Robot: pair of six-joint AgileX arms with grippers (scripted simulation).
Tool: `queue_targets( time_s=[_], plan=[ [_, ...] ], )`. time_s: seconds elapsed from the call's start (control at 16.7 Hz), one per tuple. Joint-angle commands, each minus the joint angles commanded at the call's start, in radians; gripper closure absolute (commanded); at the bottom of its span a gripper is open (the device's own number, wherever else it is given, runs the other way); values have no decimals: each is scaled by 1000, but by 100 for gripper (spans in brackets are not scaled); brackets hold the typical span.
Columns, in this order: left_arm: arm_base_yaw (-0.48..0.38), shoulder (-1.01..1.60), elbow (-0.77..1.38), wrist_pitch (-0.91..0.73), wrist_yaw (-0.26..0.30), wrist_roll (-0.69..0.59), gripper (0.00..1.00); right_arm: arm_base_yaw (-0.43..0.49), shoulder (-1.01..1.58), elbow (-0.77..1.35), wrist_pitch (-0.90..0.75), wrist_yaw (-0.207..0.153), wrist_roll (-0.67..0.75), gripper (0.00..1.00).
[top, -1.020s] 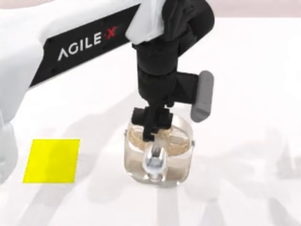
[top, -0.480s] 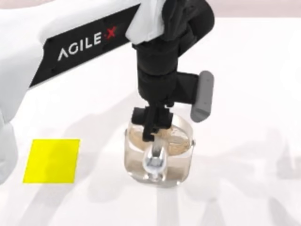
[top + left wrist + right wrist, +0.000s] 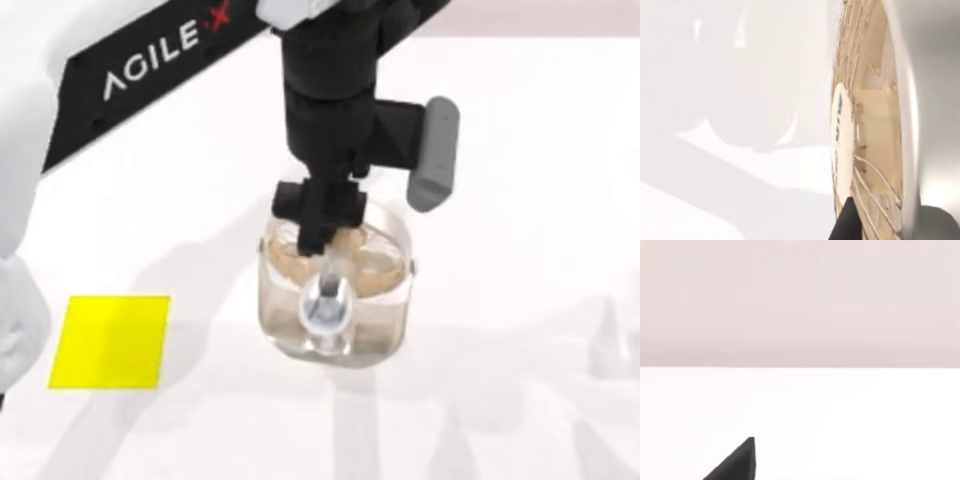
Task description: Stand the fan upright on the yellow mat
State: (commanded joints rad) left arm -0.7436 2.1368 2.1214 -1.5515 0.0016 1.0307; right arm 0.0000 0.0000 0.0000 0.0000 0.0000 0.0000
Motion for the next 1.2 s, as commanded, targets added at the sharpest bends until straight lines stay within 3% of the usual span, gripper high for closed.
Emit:
queue_targets(
  time_s=[0.42, 0.66, 0.9, 1.2],
  plan=[
    [-2, -3, 15, -19, -2, -9, 100, 0, 0, 0, 0, 0, 0, 0],
    [16, -16, -24, -55, -28, -147, 100, 0, 0, 0, 0, 0, 0, 0],
    [62, -55, -97, -100, -66, -459, 100, 0, 0, 0, 0, 0, 0, 0],
    [150, -158, -221, -108, -101, -1059, 100, 0, 0, 0, 0, 0, 0, 0]
  ],
)
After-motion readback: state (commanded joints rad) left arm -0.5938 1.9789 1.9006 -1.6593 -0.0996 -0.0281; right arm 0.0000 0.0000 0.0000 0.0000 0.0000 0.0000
